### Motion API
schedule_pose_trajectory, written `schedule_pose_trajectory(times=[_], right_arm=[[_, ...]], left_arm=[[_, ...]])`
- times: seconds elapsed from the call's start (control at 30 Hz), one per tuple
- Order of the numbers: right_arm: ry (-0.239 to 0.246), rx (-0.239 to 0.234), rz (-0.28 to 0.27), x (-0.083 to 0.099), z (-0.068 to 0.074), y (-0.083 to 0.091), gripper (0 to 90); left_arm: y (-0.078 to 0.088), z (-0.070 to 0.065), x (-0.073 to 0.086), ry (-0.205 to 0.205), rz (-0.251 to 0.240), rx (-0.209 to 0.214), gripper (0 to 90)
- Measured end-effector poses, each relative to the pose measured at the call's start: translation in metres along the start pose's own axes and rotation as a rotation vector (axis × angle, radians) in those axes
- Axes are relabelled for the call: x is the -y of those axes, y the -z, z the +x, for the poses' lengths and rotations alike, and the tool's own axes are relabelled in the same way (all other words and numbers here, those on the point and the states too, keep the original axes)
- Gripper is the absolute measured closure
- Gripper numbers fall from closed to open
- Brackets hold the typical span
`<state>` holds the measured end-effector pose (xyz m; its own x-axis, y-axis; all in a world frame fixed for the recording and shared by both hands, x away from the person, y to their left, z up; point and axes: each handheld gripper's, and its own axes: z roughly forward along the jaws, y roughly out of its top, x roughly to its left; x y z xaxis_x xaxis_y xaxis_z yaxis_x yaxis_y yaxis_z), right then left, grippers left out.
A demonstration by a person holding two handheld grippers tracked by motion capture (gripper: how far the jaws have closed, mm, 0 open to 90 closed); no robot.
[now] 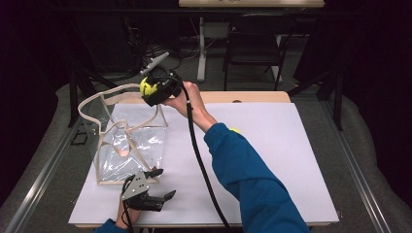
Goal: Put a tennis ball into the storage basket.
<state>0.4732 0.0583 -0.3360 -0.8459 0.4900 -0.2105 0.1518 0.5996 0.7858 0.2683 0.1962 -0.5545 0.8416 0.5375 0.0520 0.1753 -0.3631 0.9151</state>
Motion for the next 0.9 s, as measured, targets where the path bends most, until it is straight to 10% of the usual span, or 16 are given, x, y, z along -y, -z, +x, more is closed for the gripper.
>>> schedule_pose_trajectory(times=[0.9], right_arm=[[0.015, -0.023, -0.003, -0.008, 0.016, -0.016, 25.8]], left_arm=[[0.0, 0.001, 0.0, -0.005, 0.003, 0.009, 16.0]])
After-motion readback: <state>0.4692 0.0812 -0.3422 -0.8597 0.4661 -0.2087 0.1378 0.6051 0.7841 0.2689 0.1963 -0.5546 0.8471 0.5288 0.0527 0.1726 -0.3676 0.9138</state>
